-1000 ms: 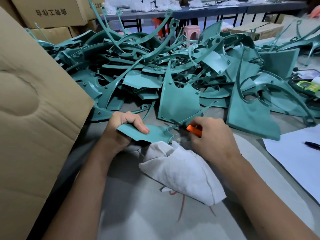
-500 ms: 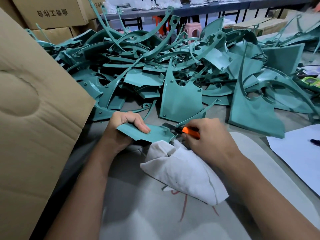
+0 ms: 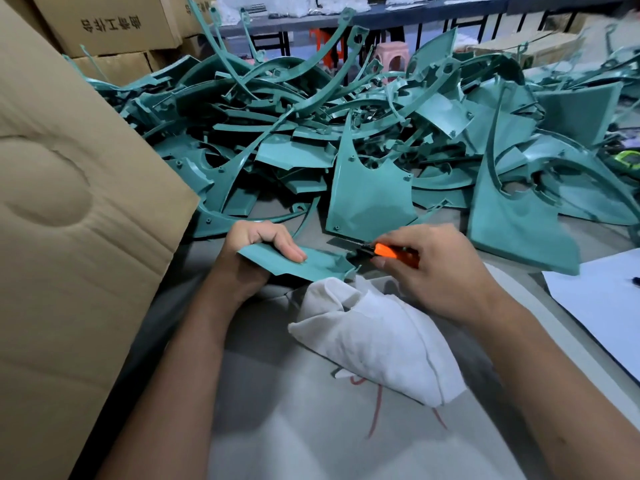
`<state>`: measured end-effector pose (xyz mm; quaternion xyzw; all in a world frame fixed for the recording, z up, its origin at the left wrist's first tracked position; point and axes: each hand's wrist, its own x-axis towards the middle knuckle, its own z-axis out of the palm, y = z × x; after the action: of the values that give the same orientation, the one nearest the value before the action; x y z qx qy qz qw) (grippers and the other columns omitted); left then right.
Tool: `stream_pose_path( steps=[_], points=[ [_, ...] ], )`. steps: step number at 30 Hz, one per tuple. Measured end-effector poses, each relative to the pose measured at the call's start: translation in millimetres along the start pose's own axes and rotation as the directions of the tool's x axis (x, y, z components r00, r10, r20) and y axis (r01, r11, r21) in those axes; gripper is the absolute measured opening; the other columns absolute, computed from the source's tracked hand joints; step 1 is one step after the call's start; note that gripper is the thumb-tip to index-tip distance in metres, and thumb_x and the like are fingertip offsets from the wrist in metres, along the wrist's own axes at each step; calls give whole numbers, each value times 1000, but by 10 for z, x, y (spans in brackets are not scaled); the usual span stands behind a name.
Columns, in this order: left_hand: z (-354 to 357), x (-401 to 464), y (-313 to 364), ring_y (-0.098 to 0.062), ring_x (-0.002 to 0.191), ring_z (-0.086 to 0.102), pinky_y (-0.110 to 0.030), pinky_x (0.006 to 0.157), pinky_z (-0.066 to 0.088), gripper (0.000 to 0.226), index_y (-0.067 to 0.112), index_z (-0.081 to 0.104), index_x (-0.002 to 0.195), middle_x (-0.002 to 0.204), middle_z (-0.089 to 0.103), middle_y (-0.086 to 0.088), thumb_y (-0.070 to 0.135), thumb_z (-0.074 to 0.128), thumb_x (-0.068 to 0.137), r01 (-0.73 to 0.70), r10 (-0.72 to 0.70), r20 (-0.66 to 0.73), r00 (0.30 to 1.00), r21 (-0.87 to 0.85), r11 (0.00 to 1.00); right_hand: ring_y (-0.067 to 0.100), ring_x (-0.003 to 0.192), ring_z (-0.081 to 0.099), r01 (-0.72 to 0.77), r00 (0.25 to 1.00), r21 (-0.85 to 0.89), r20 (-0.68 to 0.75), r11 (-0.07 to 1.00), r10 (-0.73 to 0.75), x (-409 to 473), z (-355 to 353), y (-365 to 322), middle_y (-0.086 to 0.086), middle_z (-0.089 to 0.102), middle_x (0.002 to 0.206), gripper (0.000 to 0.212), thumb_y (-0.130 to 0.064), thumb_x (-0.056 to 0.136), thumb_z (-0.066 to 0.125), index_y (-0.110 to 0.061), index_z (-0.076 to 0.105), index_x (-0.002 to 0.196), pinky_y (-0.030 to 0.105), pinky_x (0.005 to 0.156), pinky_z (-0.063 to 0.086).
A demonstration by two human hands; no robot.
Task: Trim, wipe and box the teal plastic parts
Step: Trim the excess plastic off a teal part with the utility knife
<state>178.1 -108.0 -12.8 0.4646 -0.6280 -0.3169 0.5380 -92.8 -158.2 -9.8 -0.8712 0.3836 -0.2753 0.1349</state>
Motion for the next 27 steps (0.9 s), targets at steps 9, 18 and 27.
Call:
stream_pose_path(
  steps=[9,18,27],
  points=[
    [60,15,94,-8,57,65,-19,65,52,36,1,71,73,69,66,-14,-29,53,68,111,-112,-54,992,-22,994,9,86,64,63,987,125,139,990,-80,21,-43,120,-14,70,87,16,-22,96,75,-32,79,108,43,74,53],
    [62,20,91,-9,55,65,-19,64,52,39,3,71,71,59,64,-11,-31,51,66,130,-135,-86,987,-62,990,7,82,63,64,997,91,29,994,-67,43,29,158,-17,67,85,13,-21,96,74,-30,78,105,43,72,53],
    [49,5,-36,-7,59,66,-19,63,52,48,10,67,46,57,69,0,-30,54,69,112,-124,-184,975,-72,991,12,60,56,66,998,317,-43,946,-55,6,-122,187,-8,64,71,10,-15,97,73,-25,76,96,28,56,42]
  ],
)
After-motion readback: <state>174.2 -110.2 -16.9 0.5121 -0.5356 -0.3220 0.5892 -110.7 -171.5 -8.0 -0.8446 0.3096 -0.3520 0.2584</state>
